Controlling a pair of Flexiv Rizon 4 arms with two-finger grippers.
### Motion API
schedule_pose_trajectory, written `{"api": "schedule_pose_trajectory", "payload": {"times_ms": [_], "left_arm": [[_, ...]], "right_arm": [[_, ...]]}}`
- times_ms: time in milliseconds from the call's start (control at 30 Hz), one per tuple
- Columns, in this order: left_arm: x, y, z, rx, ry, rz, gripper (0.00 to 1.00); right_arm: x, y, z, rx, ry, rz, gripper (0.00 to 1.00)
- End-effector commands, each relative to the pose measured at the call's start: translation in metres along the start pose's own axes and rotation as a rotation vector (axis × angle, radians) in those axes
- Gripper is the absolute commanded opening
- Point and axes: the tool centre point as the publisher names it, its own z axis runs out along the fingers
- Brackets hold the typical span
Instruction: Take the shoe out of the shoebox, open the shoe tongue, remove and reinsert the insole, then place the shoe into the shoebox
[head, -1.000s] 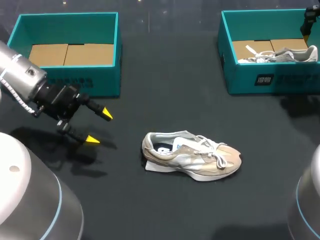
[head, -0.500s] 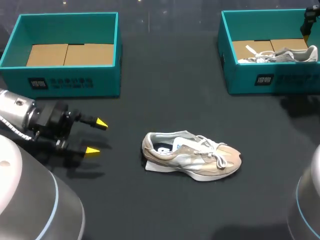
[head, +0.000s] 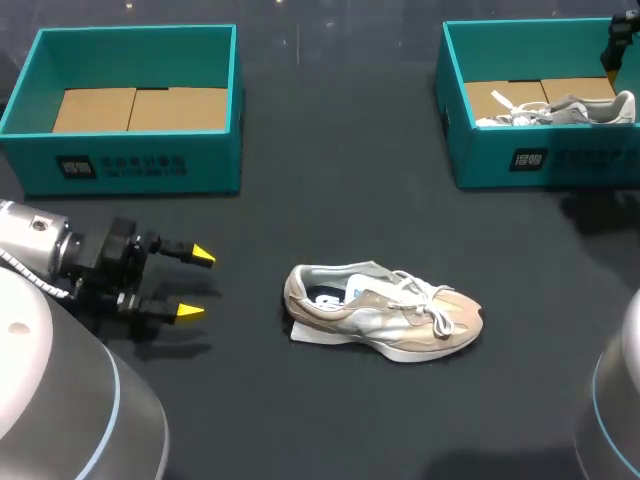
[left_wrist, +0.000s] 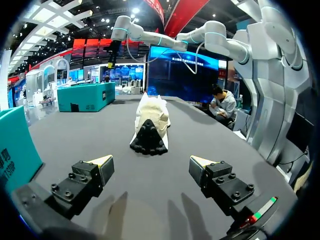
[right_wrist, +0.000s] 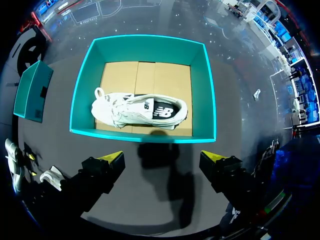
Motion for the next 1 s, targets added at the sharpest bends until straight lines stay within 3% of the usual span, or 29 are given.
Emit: {"api": "schedule_pose_trajectory", "payload": {"times_ms": [33,467,1000], "left_arm": [[-0.001,0.003,0.006,0.001,-0.008,-0.003,1.00],[-0.013,0.010,0.031,0.033,-0.021,-0.016,1.00],[-0.012,0.009,0.068,0.059,-0.043,-0.014,1.00]], "right_arm": [[0.000,-0.001,0.000,-0.001,-0.001,0.001,1.00],[0.000,-0.001,0.000,-0.001,-0.001,0.001,1.00],[0.000,-0.001,0.000,-0.001,-0.001,0.001,1.00]]}}
